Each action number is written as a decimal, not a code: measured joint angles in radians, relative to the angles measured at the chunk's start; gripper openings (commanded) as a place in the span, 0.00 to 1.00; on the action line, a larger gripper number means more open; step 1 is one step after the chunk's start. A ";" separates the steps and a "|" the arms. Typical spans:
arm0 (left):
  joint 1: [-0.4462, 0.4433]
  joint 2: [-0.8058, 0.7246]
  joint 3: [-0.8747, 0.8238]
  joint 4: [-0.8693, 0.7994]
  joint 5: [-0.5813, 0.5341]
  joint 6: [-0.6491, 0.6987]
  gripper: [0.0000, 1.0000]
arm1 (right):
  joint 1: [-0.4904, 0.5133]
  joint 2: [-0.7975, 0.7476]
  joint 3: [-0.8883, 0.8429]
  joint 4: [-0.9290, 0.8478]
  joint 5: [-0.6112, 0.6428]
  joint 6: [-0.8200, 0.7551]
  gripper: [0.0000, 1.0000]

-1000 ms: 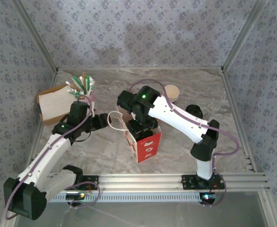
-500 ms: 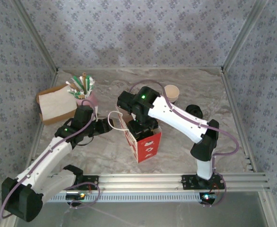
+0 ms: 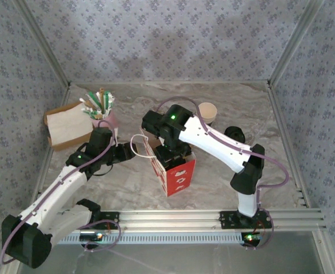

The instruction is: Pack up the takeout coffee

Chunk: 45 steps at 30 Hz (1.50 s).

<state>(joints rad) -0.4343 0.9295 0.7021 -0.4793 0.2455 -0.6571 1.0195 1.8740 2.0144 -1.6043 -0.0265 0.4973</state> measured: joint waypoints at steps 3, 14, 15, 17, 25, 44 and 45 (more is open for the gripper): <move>0.000 0.000 0.000 0.000 0.000 0.000 0.56 | -0.001 0.000 -0.003 0.000 0.000 -0.001 0.64; 0.000 0.000 -0.004 0.000 0.000 0.000 0.56 | -0.003 0.000 -0.003 0.000 0.008 -0.001 0.64; 0.000 0.000 -0.006 0.000 0.000 0.000 0.56 | -0.003 0.000 -0.003 0.000 0.010 -0.001 0.64; 0.000 0.000 -0.008 0.000 0.000 0.000 0.56 | -0.003 0.000 -0.003 0.000 0.012 -0.005 0.64; 0.000 -0.008 -0.017 0.000 0.000 0.000 0.56 | -0.003 0.020 -0.003 0.000 0.012 -0.016 0.64; 0.000 -0.011 -0.017 -0.003 0.000 -0.008 0.56 | -0.008 0.034 -0.030 -0.001 0.011 -0.036 0.64; 0.000 -0.011 -0.017 -0.005 -0.001 -0.008 0.56 | -0.008 0.034 -0.034 -0.001 0.011 -0.038 0.64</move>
<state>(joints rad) -0.4343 0.9180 0.6849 -0.4843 0.2443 -0.6647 1.0115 1.9076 1.9808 -1.6051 -0.0151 0.4595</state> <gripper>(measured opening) 0.560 0.650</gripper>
